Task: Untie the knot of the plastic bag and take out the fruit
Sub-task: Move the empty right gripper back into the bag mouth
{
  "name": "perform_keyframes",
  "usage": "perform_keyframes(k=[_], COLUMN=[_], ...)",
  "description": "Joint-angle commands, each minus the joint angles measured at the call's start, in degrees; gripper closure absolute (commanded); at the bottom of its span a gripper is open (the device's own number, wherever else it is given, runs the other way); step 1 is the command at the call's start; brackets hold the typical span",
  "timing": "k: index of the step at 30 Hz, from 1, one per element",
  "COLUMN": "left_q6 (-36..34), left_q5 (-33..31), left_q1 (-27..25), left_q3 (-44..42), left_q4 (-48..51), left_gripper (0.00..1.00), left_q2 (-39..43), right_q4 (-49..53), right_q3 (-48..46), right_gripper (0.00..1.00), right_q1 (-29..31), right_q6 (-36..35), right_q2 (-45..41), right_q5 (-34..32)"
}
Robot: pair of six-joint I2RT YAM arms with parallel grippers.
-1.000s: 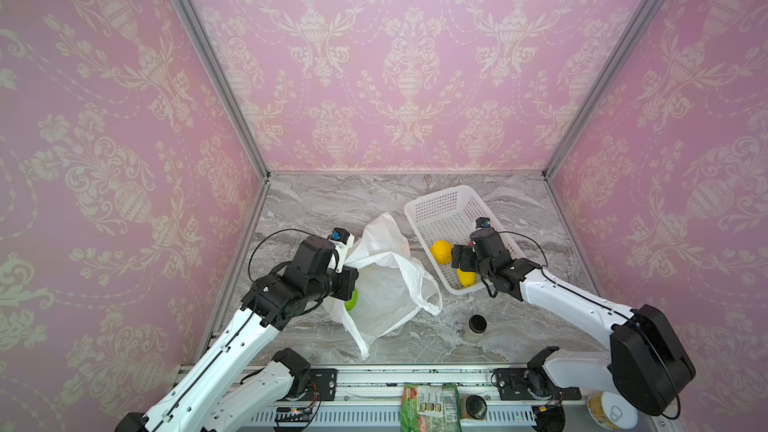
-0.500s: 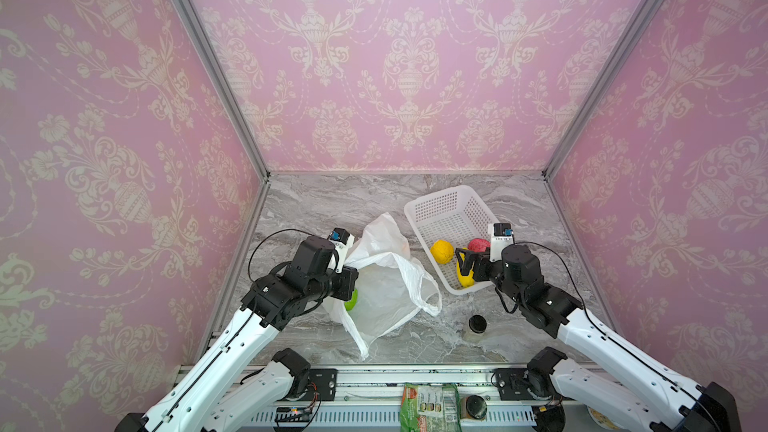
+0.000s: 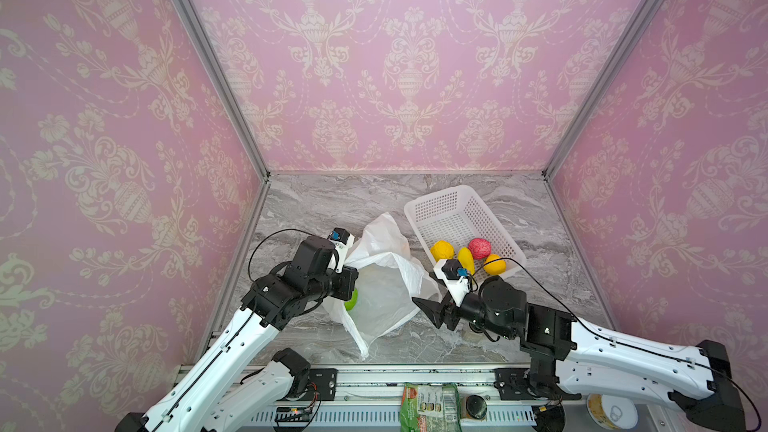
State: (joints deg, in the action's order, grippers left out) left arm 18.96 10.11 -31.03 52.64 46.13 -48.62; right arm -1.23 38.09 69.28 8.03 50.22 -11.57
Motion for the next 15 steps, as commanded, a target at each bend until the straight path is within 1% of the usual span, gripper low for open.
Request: perform_keyframes(k=[1,4,9,12,15], left_q6=[0.64,0.64,0.64,0.64,0.64], left_q5=[-1.33,-1.41,-1.08,-1.05,-1.15], left_q1=[-0.04,-0.03,-0.09,-0.09,-0.09], left_q3=[-0.05,-0.15,-0.01,-0.13,-0.24], left_q4=[1.35,1.25,1.32,1.33,1.16], left_gripper=[1.00,1.00,1.00,1.00,1.00], left_q2=[-0.11,0.78,0.04,0.40,1.15], right_q4=[-4.70,-8.30,-10.77,-12.95,-15.06], right_q3=[2.39,3.02,6.49,7.59,7.88], right_gripper=[0.23,0.24,0.31,0.40,0.48], right_q1=[3.62,3.94,3.85,3.33,1.84], right_q6=[-5.90,-4.02,-1.67,-0.53,2.29], right_q2=[4.42,10.64,21.62,27.32,31.44], right_q5=[-2.62,-2.55,-4.57,-5.75,-5.81])
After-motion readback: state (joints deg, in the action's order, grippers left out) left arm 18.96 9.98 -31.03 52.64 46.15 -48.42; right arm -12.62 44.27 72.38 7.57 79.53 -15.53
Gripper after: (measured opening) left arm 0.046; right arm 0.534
